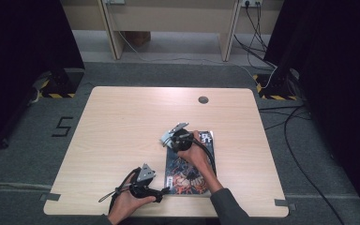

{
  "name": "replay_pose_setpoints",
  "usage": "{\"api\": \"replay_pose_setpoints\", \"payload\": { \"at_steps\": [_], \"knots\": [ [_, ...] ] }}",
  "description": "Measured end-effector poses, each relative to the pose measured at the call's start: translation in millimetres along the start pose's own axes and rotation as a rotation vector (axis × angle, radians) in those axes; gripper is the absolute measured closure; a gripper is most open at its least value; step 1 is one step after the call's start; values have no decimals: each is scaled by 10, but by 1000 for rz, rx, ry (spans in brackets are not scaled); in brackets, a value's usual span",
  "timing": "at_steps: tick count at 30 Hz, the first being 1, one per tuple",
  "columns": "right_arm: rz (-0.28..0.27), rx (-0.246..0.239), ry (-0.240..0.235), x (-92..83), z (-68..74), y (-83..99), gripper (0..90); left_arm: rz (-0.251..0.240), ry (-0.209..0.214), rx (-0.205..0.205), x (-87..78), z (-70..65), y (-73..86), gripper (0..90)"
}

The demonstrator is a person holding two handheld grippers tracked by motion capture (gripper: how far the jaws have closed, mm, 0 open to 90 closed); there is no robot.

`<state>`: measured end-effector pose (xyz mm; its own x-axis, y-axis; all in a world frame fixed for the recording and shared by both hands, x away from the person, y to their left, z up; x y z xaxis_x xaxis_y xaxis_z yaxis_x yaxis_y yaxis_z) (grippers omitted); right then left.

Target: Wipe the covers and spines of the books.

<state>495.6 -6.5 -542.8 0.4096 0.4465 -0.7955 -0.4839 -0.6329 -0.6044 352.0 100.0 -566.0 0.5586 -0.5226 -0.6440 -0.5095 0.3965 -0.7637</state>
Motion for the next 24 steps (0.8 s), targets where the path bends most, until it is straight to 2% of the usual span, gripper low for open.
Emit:
{"api": "replay_pose_setpoints", "payload": {
  "at_steps": [8, 10, 12, 13, 16, 20, 22, 24],
  "knots": [
    [-2, -78, -89, -234, 364, 289, 644, 5, 7, -4, -4, -1, -6, 132],
    [-8, -88, -86, -291, 411, 363, 644, 32, 18, 1, -30, 2, -5, 157],
    [10, -101, -77, -339, 443, 409, 643, 57, 14, 15, -80, 27, -5, 168],
    [19, -108, -66, -358, 452, 426, 644, 47, 10, 12, -113, 53, -13, 172],
    [27, -124, -57, -395, 514, 464, 644, 28, 10, -32, -245, 179, -38, 168],
    [32, -138, -79, -445, 610, 520, 645, -6, -38, -72, -414, 407, -64, 169],
    [30, -136, -88, -479, 678, 566, 645, -14, -65, -101, -452, 518, -48, 169],
    [25, -145, -118, -518, 764, 614, 644, -13, -76, -114, -462, 570, -32, 169]
  ]
}}
Point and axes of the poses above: each handheld gripper's, and its own axes: x roughly forward along the jaws, y roughly out of its underside, z roughly to its left, the point moved 7 cm from there along x, roughly forward along the jaws, and after that the axes turned 6 degrees about -y, right-handed, at the moved point
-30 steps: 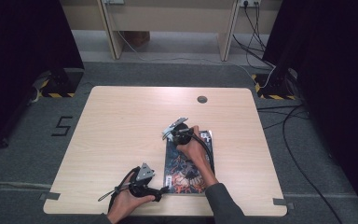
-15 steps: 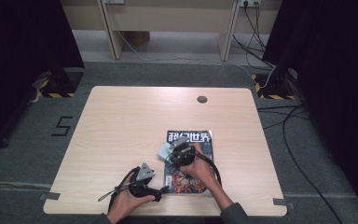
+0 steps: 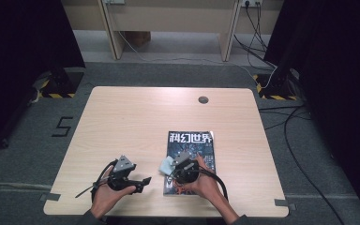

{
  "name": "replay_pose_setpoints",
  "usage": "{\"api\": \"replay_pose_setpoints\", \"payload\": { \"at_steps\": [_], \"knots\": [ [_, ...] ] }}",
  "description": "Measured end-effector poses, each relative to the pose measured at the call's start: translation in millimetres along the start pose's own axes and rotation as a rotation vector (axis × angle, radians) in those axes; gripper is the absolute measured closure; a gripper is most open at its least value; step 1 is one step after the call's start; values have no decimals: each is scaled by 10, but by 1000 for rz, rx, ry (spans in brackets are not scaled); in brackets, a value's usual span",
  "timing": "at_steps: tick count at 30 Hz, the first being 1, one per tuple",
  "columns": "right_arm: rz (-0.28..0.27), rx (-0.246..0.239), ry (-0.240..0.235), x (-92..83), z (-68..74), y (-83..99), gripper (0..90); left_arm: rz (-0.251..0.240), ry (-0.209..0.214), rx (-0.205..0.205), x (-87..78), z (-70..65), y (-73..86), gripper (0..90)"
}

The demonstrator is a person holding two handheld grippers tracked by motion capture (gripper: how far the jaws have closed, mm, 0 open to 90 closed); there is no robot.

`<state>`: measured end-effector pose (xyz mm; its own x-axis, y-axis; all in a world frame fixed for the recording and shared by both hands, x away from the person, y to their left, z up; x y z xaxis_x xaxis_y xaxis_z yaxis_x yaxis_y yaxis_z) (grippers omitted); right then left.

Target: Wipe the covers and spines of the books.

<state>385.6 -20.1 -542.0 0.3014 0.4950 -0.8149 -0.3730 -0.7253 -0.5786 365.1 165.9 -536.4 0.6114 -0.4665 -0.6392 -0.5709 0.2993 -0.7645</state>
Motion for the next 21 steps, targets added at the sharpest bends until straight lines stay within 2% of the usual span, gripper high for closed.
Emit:
{"api": "replay_pose_setpoints", "payload": {
  "at_steps": [1, 5, 9, 10, 13, 16, 18, 21],
  "knots": [
    [-5, 6, -25, -11, 62, 20, 644, 2, -8, -3, 0, 16, 5, 169],
    [-12, -19, -62, -53, 266, 76, 644, 15, -9, 2, 32, 7, 25, 169],
    [-9, -54, -87, -69, 407, 90, 644, 17, -21, -5, 45, 40, 27, 169],
    [-8, -50, -95, -73, 439, 93, 643, 18, -30, -9, 46, 57, 27, 170],
    [-9, -56, -108, -76, 463, 97, 641, 21, -38, -27, 40, 91, 33, 170],
    [-3, -56, -117, -79, 477, 101, 641, 25, -44, -28, 40, 108, 38, 170],
    [-3, -74, -110, -79, 491, 97, 641, 25, -43, -32, 49, 110, 37, 171],
    [3, -68, -115, -82, 500, 98, 641, 32, -45, -29, 68, 113, 50, 171]
  ]
}}
Point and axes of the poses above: each handheld gripper's, and its own axes: x roughly forward along the jaws, y roughly out of its underside, z roughly to its left, the point moved 7 cm from there along x, roughly forward along the jaws, and after that the axes turned 6 degrees about -y, right-handed, at the moved point
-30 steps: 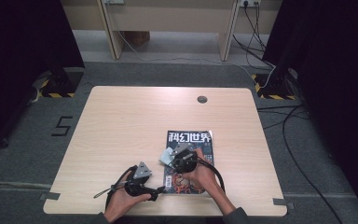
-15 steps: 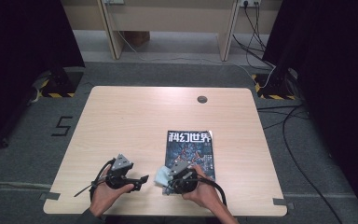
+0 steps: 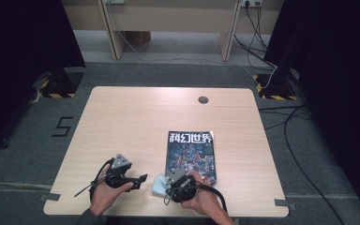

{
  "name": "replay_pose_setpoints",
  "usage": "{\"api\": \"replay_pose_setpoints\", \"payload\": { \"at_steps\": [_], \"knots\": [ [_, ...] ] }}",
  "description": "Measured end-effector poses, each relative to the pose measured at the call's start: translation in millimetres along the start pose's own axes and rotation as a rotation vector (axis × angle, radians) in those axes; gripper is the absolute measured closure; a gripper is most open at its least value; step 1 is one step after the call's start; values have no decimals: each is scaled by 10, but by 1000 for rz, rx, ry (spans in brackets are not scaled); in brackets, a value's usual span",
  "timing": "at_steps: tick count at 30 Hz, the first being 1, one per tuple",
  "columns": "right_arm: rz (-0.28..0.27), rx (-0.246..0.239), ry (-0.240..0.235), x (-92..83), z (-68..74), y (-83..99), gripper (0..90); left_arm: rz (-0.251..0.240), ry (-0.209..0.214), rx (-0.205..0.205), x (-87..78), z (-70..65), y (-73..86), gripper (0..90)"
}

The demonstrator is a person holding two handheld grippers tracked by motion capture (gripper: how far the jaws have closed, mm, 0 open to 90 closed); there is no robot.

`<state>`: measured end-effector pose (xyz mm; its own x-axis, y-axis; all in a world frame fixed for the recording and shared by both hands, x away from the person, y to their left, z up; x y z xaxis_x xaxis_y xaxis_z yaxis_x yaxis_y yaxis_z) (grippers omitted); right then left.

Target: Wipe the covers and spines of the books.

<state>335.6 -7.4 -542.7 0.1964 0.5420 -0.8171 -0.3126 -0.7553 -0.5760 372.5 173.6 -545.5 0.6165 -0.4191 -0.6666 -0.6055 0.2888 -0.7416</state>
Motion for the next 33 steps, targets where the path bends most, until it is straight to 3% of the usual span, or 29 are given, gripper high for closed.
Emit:
{"api": "replay_pose_setpoints", "payload": {
  "at_steps": [5, 10, 17, 26, 30, 32, 33],
  "knots": [
    [1, 5, -13, -5, -3, 5, 634, 2, 29, -21, 0, -39, 5, 172],
    [10, 50, -11, -75, -49, 88, 624, 10, 34, -6, 22, -74, 17, 171],
    [13, 167, 40, -333, -221, 425, 613, 14, 53, 9, 55, -185, 12, 171],
    [-6, 300, 134, -680, -474, 880, 608, 21, 129, 112, 185, -706, 22, 171],
    [-4, 326, 171, -771, -533, 1005, 608, 50, 121, 153, 265, -789, 68, 171],
    [3, 325, 175, -769, -545, 1008, 606, 48, 113, 154, 276, -787, 70, 136],
    [11, 321, 178, -769, -543, 1004, 607, 50, 92, 189, 279, -773, 77, 145]
  ]
}}
Point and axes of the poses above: each handheld gripper's, and its own axes: x roughly forward along the jaws, y roughly out of its underside, z roughly to its left, the point moved 7 cm from there along x, roughly forward along the jaws, and after that the axes turned 6 degrees about -y, right-handed, at the moved point
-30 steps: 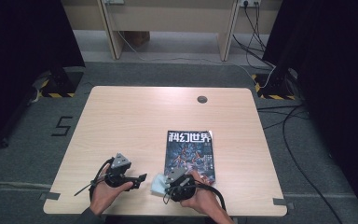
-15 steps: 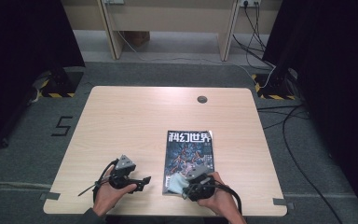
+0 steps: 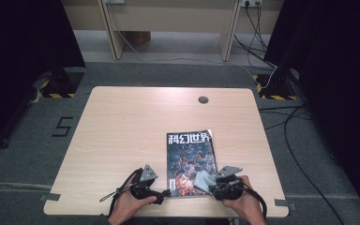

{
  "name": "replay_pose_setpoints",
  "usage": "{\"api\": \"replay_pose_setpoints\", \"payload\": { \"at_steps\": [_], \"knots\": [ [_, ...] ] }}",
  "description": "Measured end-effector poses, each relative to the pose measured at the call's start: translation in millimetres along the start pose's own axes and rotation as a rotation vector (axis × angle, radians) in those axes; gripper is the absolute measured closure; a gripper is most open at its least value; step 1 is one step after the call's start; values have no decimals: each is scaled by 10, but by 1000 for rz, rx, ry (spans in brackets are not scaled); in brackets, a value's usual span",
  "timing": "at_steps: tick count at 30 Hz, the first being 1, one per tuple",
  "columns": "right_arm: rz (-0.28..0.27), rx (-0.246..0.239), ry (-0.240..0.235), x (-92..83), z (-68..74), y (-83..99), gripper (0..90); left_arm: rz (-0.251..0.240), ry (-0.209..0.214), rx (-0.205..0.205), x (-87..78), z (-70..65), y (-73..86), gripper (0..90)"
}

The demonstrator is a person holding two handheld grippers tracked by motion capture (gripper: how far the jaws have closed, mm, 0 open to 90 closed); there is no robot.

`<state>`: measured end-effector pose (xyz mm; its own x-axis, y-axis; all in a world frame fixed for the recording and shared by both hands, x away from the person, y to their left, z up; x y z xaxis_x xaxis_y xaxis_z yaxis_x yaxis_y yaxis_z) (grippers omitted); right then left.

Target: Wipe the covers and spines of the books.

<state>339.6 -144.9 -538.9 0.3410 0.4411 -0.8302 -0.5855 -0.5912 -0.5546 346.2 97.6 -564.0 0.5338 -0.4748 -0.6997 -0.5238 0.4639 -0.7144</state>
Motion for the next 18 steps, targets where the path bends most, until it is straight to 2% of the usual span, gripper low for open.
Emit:
{"api": "replay_pose_setpoints", "payload": {
  "at_steps": [1, 2, 4, 6, 7, 8, 11, 13, 15, 18],
  "knots": [
    [2, -6, 5, 3, 3, -4, 607, -1, -41, 51, 11, 16, 9, 168],
    [6, -7, 9, 4, 9, -7, 607, 2, -38, 36, 17, 23, 10, 145],
    [12, -11, 7, 4, 7, -10, 605, 6, -33, 33, 8, 37, 2, 161],
    [13, -9, 0, 9, 0, -11, 605, -9, -15, -9, -3, 42, -12, 204],
    [14, -7, -2, 8, 0, -9, 605, -19, 2, -35, -15, 31, -28, 190],
    [13, -6, -1, 8, 0, -9, 605, -27, 10, -43, -28, 16, -45, 184],
    [12, -4, 1, 10, 1, -9, 606, -48, 25, -41, -32, -58, -102, 170],
    [15, -6, 0, 9, -1, -10, 606, -38, 40, -26, 4, -125, -115, 167],
    [14, 1, -1, 9, 1, -9, 606, -15, 39, -3, 57, -171, -90, 165],
    [16, -2, -5, 11, -6, -11, 605, -10, 39, -14, 61, -163, -87, 151]
  ]
}}
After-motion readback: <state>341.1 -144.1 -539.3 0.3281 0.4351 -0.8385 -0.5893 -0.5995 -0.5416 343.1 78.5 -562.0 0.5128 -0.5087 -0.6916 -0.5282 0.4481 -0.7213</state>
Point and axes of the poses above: each handheld gripper's, and its own axes: x roughly forward along the jaws, y roughly out of its underside, z roughly to its left, the point moved 7 cm from there along x, roughly forward along the jaws, and after that the axes turned 6 degrees about -y, right-handed, at the moved point
